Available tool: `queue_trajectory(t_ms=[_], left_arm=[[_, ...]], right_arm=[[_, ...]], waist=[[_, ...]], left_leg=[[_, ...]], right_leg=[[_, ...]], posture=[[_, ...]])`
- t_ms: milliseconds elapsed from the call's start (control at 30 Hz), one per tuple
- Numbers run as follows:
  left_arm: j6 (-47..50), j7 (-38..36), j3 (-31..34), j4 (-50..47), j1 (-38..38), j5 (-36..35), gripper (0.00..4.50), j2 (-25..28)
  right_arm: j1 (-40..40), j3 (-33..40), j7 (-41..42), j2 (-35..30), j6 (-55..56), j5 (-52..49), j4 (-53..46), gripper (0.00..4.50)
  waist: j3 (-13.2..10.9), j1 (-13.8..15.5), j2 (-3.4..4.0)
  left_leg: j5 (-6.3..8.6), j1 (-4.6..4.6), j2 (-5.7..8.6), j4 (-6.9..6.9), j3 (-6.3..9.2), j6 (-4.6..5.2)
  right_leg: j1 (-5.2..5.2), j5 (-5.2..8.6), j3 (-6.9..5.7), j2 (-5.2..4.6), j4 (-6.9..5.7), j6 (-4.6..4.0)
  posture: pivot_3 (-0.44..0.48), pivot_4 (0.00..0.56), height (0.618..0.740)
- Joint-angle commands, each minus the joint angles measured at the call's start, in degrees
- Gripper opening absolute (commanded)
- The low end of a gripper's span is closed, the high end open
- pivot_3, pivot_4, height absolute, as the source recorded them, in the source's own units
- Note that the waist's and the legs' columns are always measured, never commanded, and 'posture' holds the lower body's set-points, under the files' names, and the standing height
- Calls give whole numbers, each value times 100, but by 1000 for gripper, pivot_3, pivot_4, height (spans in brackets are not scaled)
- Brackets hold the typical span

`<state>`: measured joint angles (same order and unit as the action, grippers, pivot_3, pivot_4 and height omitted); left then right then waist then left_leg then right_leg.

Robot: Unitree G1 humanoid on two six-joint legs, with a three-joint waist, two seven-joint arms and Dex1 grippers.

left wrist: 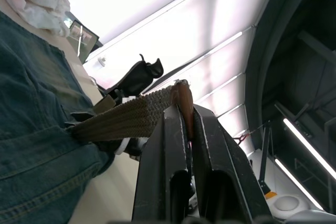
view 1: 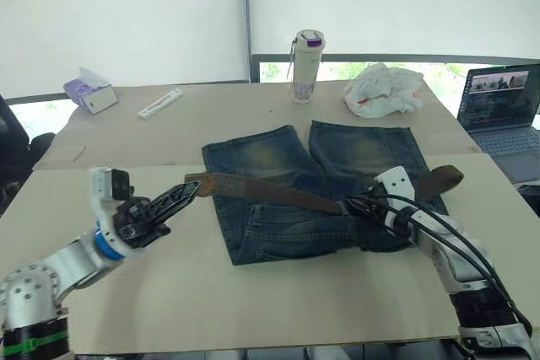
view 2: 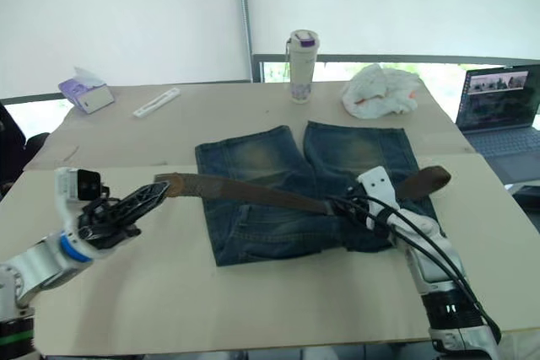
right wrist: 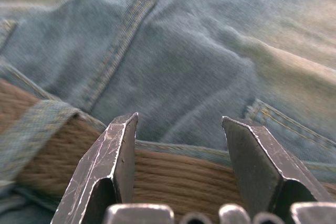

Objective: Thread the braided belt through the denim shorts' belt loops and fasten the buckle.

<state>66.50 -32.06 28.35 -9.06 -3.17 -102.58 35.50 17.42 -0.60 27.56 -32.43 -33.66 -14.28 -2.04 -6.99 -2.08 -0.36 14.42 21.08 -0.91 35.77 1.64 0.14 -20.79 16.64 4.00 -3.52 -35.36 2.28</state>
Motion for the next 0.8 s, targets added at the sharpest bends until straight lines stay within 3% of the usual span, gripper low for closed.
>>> queue_trajectory(t_ms=[33,200,300,400,567,667,800], left_arm=[[-223,165,137,-49,196,-72,0,136],[-455,196,-299,-299,160,688,0,-28],[-561,266,-552,-376,108,845,0,-199],[-608,213,-688,-376,78,1008,0,-262],[-621,147,-749,-292,-70,975,0,-299],[-609,237,-812,-268,-199,911,0,-338],[-613,207,-980,-301,-318,1017,0,-417]], right_arm=[[-134,-38,7,63,78,156,116,2820],[-182,941,211,432,-82,-937,-610,2820],[-384,1830,426,705,-913,-2717,-1472,2820],[-796,2225,492,701,-1758,-4250,-2085,2820],[-1523,1856,56,758,-2571,-5615,-2683,2820],[-1532,1328,-419,949,-2788,-5843,-2760,2820],[-1261,789,-1035,1512,-2749,-6020,-2541,2820]], waist=[[0,1,-4],[-2,35,-1],[-5,88,4],[-4,115,-1],[-4,113,-2],[-4,61,0],[-5,47,-2]], left_leg=[[0,-2,0,1,1,0],[-3,-3,9,3,2,-4],[-3,8,9,1,1,-4],[-2,9,5,0,4,-4],[-2,6,0,-2,10,-4],[-2,8,2,-3,7,-3],[-2,9,6,-2,6,-3]], right_leg=[[1,0,-1,2,-2,0],[1,1,-3,9,-7,-3],[-7,1,-2,7,-3,-2],[-6,1,-4,6,-3,-2],[3,3,-4,-8,5,-6],[-10,3,-2,-37,0,-8],[-14,3,-3,8,1,-8]], posture=[[0,150,740],[0,150,740],[0,150,740],[0,150,740],[0,150,740],[0,150,740],[0,150,740]])
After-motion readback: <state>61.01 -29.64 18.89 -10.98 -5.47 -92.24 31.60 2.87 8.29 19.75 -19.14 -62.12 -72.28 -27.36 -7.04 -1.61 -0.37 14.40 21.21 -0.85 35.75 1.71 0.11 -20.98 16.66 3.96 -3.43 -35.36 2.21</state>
